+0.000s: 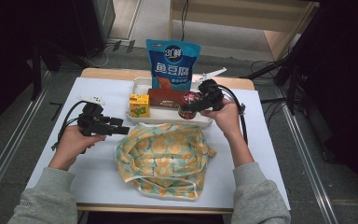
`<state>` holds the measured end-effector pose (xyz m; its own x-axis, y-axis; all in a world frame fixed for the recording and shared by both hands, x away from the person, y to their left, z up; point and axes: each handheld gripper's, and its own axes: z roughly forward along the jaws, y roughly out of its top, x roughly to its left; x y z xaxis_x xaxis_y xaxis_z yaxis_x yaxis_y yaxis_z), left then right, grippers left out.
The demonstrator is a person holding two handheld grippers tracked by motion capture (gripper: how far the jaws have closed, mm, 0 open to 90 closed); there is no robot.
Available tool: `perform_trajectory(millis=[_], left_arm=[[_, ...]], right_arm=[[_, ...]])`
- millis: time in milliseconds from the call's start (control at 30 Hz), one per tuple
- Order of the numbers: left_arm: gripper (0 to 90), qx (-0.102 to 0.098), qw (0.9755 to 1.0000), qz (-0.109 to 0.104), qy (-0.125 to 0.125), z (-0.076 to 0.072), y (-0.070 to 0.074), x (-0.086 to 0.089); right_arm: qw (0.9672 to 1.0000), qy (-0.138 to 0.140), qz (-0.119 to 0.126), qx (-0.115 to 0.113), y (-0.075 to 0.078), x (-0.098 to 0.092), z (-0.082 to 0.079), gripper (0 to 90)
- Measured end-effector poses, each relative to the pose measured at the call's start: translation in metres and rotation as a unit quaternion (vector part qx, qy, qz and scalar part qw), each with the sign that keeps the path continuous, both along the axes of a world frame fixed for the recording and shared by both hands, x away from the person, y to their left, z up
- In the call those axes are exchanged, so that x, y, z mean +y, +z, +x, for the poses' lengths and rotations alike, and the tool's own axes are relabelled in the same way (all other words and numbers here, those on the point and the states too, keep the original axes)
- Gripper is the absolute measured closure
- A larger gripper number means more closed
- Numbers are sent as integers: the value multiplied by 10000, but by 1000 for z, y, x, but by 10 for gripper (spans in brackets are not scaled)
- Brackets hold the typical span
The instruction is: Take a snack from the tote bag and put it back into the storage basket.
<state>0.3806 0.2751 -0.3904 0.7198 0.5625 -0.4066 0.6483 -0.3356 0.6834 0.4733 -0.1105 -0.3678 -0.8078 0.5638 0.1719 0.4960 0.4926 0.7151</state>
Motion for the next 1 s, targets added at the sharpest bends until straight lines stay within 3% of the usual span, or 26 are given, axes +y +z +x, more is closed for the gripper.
perform_trajectory(millis=[1000], left_arm=[[350, -18, 10000, 33, 19, 0, 0, 0]], right_arm=[[9989, -399, -261, 31, -32, -11, 21, 263]])
